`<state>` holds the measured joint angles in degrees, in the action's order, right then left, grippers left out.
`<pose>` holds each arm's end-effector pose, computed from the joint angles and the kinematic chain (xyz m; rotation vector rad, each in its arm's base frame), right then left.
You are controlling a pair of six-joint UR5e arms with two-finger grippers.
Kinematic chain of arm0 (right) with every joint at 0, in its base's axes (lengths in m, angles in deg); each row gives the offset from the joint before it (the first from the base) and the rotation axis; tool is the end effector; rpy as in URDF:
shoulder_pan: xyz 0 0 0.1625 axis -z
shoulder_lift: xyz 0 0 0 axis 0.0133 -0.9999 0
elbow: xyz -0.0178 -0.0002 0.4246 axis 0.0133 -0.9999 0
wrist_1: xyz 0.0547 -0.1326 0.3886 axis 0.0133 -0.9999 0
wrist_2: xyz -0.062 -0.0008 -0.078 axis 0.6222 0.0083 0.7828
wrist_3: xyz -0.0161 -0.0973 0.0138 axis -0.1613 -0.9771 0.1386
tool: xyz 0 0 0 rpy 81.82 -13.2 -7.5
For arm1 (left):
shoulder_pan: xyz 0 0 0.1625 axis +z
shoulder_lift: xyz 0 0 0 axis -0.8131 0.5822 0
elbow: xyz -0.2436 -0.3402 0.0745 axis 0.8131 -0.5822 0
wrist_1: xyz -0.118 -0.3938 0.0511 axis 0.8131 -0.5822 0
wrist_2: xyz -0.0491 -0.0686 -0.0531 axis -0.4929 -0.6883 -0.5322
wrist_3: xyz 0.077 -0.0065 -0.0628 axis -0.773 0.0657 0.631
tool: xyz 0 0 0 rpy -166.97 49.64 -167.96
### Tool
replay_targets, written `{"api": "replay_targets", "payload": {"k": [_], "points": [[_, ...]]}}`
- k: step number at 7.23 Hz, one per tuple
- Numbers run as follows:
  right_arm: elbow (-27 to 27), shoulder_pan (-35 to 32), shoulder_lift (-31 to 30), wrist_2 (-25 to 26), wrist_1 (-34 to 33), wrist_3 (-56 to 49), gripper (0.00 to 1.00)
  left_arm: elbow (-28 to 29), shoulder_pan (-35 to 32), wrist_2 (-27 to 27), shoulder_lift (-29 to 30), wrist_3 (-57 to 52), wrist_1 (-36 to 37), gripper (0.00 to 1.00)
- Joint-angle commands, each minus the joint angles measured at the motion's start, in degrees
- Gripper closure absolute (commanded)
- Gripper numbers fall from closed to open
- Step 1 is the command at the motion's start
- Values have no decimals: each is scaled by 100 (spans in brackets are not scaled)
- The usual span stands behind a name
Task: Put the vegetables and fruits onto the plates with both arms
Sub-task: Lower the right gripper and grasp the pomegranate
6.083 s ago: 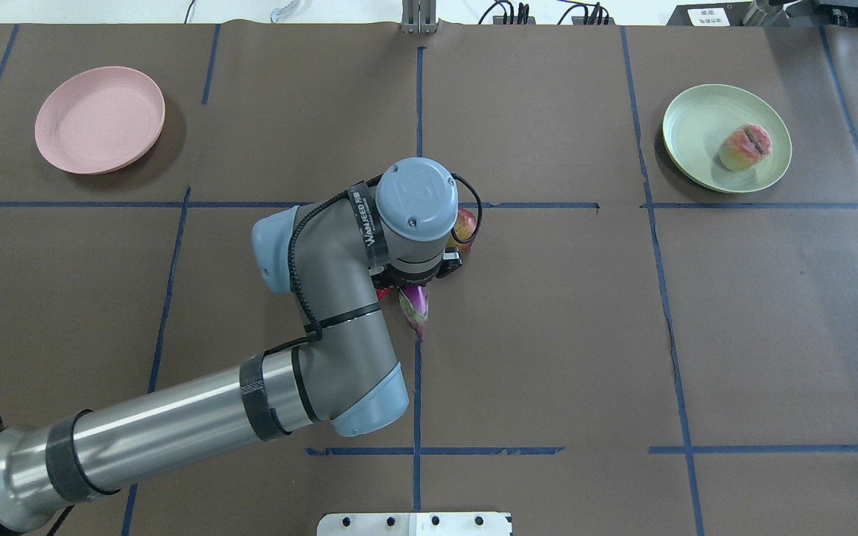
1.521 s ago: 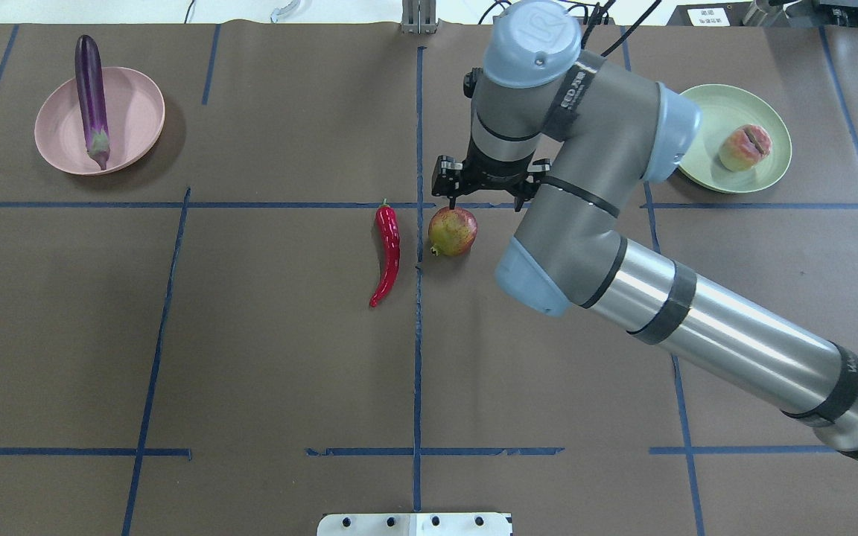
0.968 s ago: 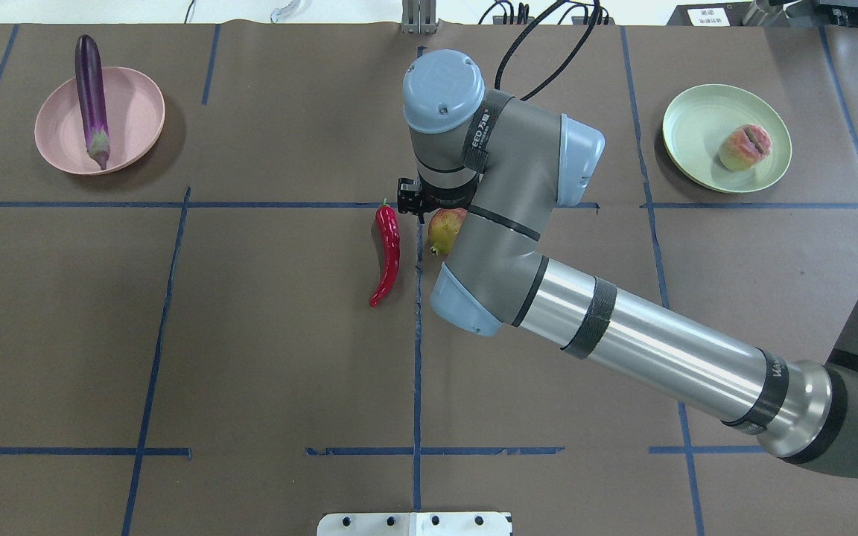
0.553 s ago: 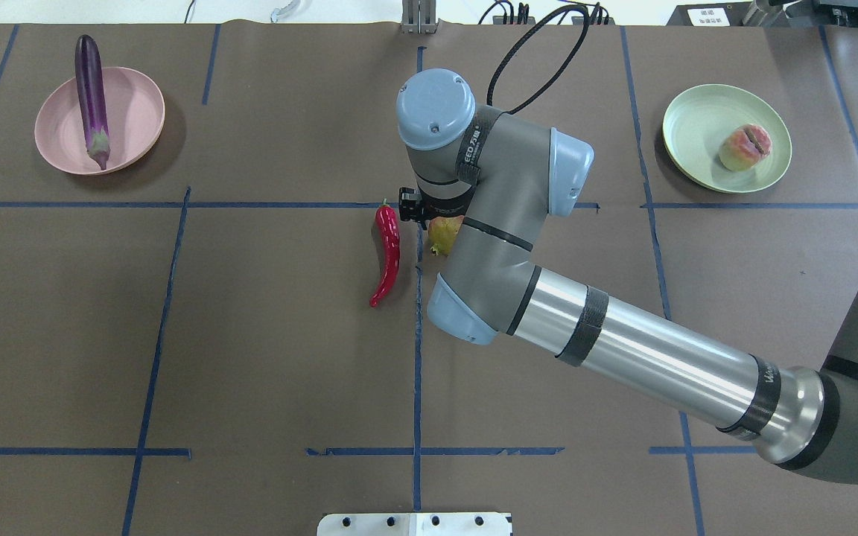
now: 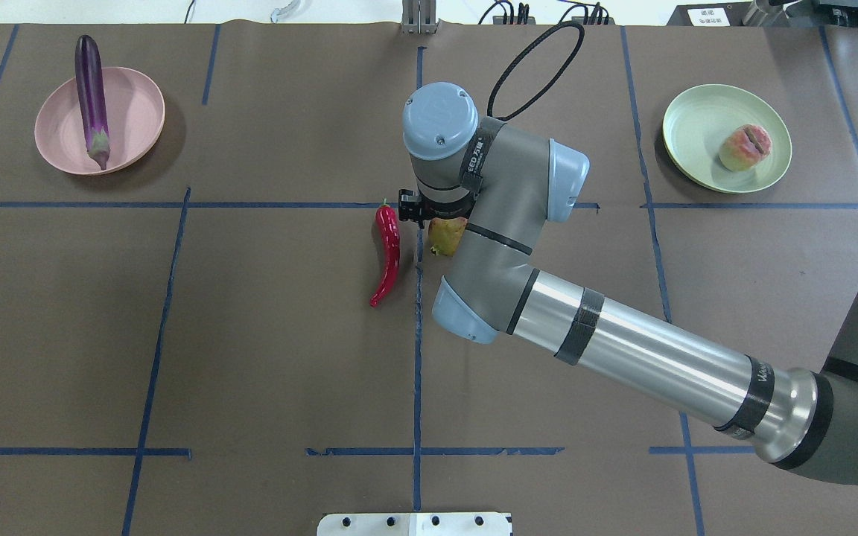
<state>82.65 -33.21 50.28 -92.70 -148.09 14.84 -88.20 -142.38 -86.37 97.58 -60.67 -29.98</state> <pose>-0.6004 -0.5329 0.2124 0.0764 -0.6789 0.0801 -0.0418 -0.6165 0.5420 0.0902 0.7752 0.1656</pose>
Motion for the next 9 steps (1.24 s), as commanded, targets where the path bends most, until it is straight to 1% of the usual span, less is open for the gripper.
{"api": "replay_targets", "payload": {"k": [1,2,3,4,5,6,7,9], "points": [[-147,48,-4,1,22,-20,0,0,0,0,0,0,0,0],[-147,39,5,1,31,-12,19,9,0,0,-9,0,0,0],[-95,-4,14,-60,48,-20,78,9,0,0,-9,0,0,0],[1,-161,5,-243,31,-46,97,0,0,0,-9,0,0,0],[80,-432,-4,-471,22,-264,98,0,0,0,-9,0,-9,0],[90,-766,-65,-717,5,-701,98,9,0,0,-9,0,-9,0],[90,-1109,-213,-850,22,-1167,100,-9,9,8,-105,0,-44,0],[72,-1925,-617,-1464,5,-2483,100,-18,9,0,-482,-35,-70,0]]}}
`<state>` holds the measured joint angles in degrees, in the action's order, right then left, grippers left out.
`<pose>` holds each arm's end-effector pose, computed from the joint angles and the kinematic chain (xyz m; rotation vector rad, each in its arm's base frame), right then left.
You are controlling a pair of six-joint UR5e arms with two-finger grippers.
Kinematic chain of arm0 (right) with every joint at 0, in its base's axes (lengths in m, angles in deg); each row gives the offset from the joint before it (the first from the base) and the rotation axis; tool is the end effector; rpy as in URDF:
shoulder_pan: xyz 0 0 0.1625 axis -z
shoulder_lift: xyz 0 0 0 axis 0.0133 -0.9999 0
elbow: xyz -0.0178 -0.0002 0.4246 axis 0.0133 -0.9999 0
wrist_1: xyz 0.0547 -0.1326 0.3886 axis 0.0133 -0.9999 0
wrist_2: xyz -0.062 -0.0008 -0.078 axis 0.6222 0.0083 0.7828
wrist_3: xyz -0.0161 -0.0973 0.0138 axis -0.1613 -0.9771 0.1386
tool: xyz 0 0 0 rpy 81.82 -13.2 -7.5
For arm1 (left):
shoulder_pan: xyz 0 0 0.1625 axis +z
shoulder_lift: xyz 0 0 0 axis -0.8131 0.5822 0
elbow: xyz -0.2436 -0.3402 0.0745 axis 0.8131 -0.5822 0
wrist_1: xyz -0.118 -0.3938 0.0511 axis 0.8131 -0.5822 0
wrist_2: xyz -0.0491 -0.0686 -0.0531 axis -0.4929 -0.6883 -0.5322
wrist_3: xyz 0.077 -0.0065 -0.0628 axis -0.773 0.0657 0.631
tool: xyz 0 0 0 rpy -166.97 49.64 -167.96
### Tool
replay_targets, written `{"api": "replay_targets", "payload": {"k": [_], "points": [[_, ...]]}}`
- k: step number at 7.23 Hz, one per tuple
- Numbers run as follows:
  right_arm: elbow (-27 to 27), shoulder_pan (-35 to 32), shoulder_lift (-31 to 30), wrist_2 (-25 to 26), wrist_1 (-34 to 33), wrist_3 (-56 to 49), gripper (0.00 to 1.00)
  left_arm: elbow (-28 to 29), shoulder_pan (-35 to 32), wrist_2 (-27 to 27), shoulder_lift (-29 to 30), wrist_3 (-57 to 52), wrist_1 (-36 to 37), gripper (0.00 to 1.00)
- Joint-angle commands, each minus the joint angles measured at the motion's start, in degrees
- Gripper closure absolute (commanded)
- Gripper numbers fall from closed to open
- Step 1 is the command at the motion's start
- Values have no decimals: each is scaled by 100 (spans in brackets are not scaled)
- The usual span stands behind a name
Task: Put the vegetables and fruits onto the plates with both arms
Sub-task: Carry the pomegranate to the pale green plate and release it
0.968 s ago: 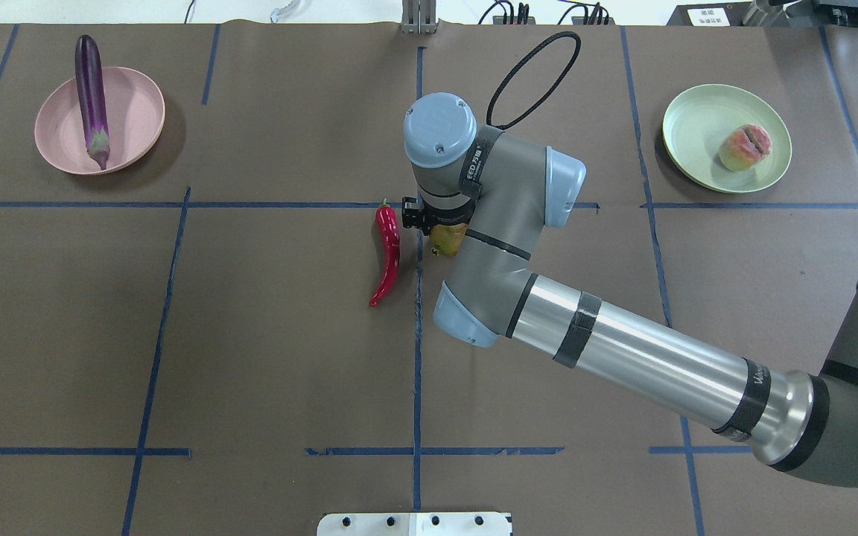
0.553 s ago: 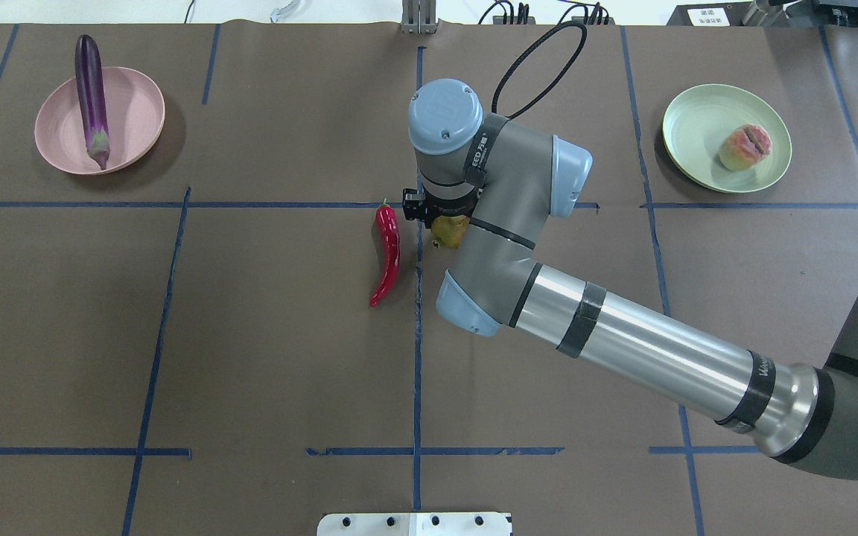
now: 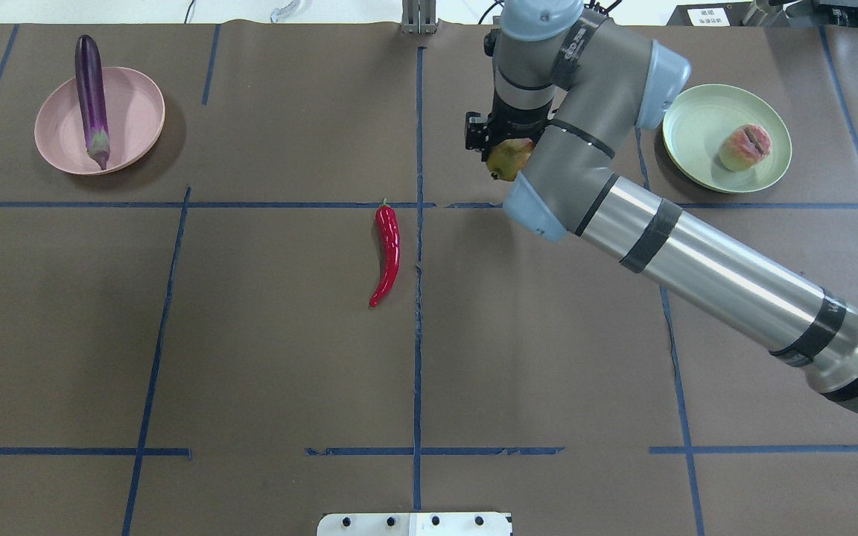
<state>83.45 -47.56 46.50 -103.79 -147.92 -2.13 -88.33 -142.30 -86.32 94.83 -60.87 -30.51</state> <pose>-0.4554 -0.6447 0.2520 0.0828 -0.7259 -0.0145 -0.0417 -0.5983 0.5691 0.0563 0.7758 0.1561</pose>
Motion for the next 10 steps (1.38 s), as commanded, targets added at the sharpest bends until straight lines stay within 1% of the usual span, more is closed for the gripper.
{"api": "replay_targets", "payload": {"k": [1,2,3,4,5,6,7,8,9,10], "points": [[-17,-851,-537,-463,5,-1481,100,-31,-7,-23,-287,-15,-34,0],[-60,-1124,-810,-490,31,-2132,100,-162,2,-32,-393,29,-121,0],[-217,-1362,-908,-586,49,-2625,100,-181,2,-32,-385,142,-183,0],[-575,-1434,-918,-595,214,-2900,100,-181,2,-41,-385,143,-201,0],[-1092,-1443,-935,-561,886,-2937,100,-199,2,-41,-385,143,-201,0],[-1359,-1487,-1136,-543,1336,-3051,100,-199,2,-41,-385,143,-201,0],[-1370,-1531,-1164,-534,1341,-3183,99,-199,2,-41,-385,143,-201,0],[-1370,-1540,-1260,-534,1350,-3254,94,-199,10,-41,-376,152,-201,0],[-1370,-1531,-1261,-534,1350,-3254,32,-199,19,-41,-385,152,-201,0],[-1344,-1523,-1252,-543,1367,-3272,0,-199,19,-41,-376,152,-201,0]]}}
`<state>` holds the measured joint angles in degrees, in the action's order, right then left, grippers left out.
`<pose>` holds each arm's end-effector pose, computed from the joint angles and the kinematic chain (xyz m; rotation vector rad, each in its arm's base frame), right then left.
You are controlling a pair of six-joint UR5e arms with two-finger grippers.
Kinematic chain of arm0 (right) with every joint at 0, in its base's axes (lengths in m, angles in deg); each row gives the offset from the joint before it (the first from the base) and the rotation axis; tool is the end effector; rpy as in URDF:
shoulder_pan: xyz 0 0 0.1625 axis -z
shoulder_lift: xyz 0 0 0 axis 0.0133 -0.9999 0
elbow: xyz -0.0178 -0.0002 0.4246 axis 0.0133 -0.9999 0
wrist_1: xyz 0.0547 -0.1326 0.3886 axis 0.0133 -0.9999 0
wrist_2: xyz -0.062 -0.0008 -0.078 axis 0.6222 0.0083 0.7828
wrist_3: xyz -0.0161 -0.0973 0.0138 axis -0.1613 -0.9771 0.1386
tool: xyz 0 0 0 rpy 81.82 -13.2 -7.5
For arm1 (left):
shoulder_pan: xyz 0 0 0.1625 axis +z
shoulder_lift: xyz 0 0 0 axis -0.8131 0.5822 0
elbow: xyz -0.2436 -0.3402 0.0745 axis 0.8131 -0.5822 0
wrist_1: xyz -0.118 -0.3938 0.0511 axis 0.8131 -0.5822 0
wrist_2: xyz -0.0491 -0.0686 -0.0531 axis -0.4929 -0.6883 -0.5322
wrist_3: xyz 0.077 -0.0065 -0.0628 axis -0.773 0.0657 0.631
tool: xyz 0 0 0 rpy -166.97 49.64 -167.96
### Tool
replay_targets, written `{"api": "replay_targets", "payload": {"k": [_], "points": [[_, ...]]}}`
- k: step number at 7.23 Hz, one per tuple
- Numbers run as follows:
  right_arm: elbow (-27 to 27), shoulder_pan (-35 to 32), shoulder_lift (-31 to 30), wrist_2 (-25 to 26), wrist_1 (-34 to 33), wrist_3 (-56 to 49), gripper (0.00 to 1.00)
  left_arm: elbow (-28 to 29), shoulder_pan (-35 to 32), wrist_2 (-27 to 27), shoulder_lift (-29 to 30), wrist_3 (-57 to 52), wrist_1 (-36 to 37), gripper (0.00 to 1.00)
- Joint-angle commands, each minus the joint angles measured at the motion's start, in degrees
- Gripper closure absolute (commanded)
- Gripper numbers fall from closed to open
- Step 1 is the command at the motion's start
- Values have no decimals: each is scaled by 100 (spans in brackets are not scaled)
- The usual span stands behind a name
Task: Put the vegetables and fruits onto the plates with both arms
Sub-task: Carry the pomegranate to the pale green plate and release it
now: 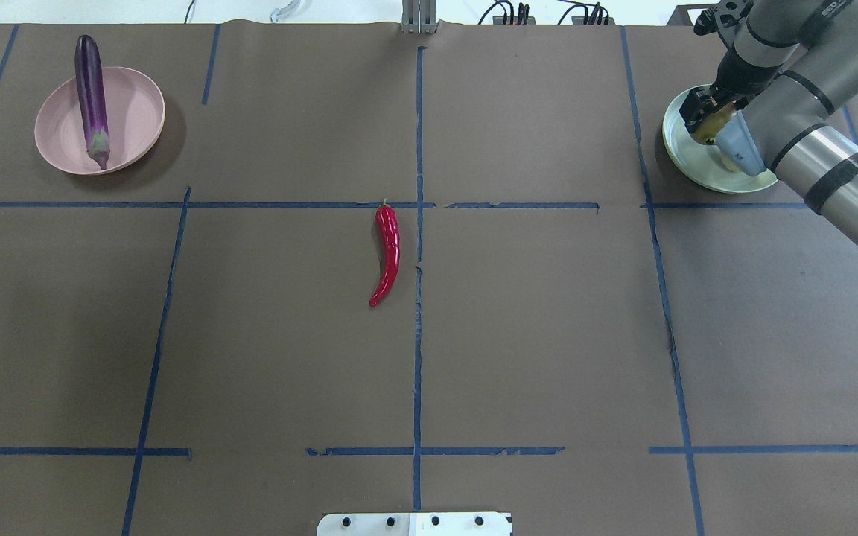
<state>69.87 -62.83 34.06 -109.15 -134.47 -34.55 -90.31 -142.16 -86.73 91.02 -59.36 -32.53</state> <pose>-0.2685 -0.7216 0.5053 0.1298 -0.6465 -0.2680 -0.0407 -0.5732 0.5870 0.0485 0.7833 0.1347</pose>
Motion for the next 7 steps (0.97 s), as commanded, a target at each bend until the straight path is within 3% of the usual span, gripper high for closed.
{"api": "replay_targets", "payload": {"k": [1,4,6,7], "points": [[75,5,1,-24,40,-38,0,-9,5,0,5,1,0,0],[409,-432,-87,-103,-91,-56,0,-27,31,0,5,-16,-9,0],[1179,-844,-550,-330,-712,-256,0,-36,345,9,14,-8,-192,0],[1601,-1187,-927,-584,-1090,-876,0,-27,452,9,31,-8,-333,0]]}}
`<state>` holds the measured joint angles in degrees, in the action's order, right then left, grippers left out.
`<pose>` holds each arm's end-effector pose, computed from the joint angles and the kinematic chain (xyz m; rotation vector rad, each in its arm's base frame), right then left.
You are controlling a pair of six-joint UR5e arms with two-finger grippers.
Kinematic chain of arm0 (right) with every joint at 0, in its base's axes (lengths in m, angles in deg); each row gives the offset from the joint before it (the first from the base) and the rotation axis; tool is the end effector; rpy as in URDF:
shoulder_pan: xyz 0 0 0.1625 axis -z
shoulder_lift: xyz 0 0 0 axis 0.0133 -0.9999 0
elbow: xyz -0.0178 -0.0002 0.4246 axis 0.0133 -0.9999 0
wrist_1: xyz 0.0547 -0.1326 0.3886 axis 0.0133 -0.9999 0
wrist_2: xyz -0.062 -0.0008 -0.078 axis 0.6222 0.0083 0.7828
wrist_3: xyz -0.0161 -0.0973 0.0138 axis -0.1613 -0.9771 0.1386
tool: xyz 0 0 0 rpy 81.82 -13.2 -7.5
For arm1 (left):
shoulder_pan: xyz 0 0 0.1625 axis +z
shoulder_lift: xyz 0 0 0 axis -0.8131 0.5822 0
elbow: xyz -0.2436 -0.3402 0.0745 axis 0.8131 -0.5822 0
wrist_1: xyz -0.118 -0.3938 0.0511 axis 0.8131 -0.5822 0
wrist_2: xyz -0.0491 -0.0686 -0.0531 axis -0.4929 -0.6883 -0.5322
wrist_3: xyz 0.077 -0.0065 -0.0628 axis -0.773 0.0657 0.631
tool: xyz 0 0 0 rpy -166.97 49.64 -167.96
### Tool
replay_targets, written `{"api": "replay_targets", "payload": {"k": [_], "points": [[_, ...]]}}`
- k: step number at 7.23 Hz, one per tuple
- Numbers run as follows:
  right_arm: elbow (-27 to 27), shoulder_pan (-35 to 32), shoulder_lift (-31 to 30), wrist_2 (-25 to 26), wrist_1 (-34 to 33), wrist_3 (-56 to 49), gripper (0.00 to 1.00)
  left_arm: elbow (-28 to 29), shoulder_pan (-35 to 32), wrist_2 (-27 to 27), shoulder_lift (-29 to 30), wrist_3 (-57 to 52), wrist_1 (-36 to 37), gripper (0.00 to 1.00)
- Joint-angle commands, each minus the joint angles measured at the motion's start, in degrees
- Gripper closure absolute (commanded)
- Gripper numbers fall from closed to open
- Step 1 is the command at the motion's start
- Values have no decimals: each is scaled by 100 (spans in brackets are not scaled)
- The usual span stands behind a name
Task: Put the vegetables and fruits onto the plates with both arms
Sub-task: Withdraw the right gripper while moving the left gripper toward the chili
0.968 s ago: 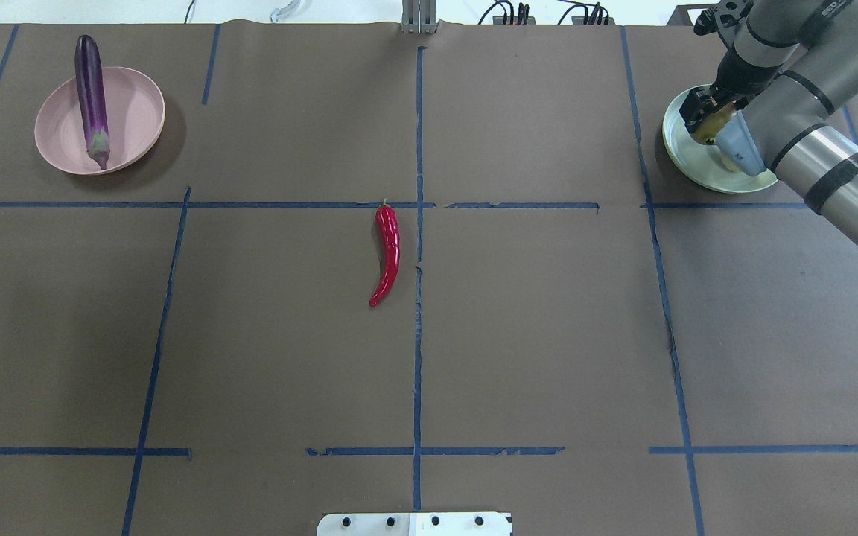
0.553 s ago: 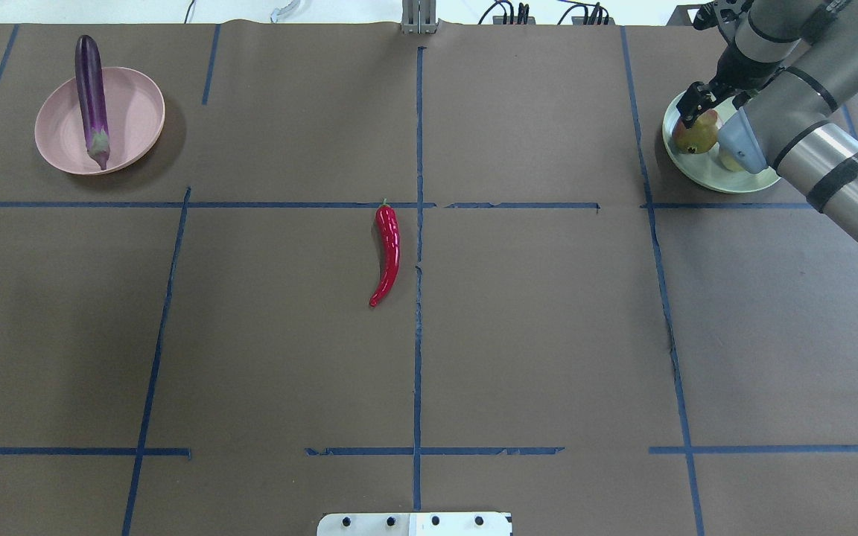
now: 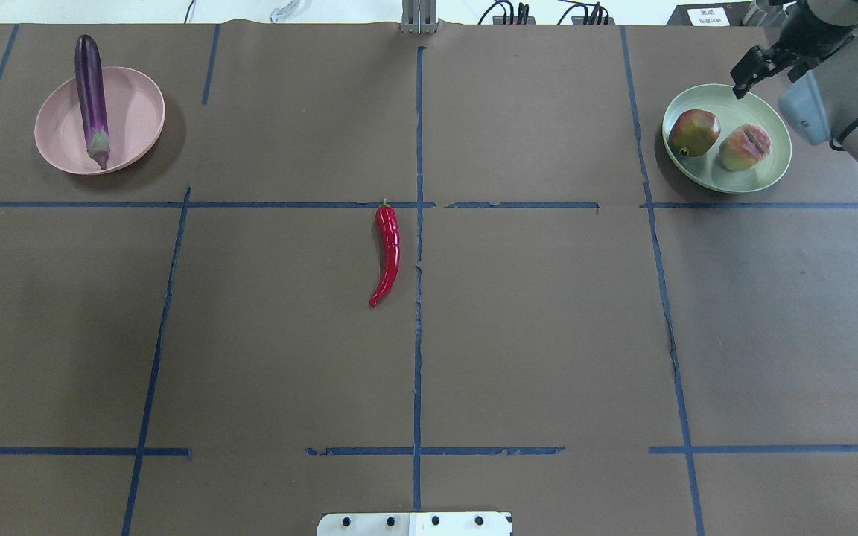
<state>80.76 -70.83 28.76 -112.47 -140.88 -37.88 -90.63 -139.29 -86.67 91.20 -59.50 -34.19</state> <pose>-0.1573 -0.7122 0.4881 0.1615 -0.6809 -0.1952 -0.0117 -0.5778 0.5795 0.0656 0.7836 0.1992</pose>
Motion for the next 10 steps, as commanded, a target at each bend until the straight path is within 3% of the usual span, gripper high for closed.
{"api": "replay_targets", "payload": {"k": [1,2,3,5,7,10], "points": [[1064,-660,-879,-498,-861,-1027,0,-3,271,-6,31,-2,-202,0],[1636,-889,-1310,-718,-1387,-1137,0,-38,437,-15,49,233,-385,0],[2320,-917,-2158,-555,-1541,-1138,0,-300,778,20,41,757,-674,0],[3123,-1128,-3409,-536,-1376,-1068,0,-748,1621,47,250,2187,-703,0],[3109,-1120,-3494,-571,-1217,-1032,0,-794,2491,64,977,3777,-703,0],[3179,-1120,-3441,-624,-1208,-1032,0,-681,4282,1484,2137,6626,-712,0]]}}
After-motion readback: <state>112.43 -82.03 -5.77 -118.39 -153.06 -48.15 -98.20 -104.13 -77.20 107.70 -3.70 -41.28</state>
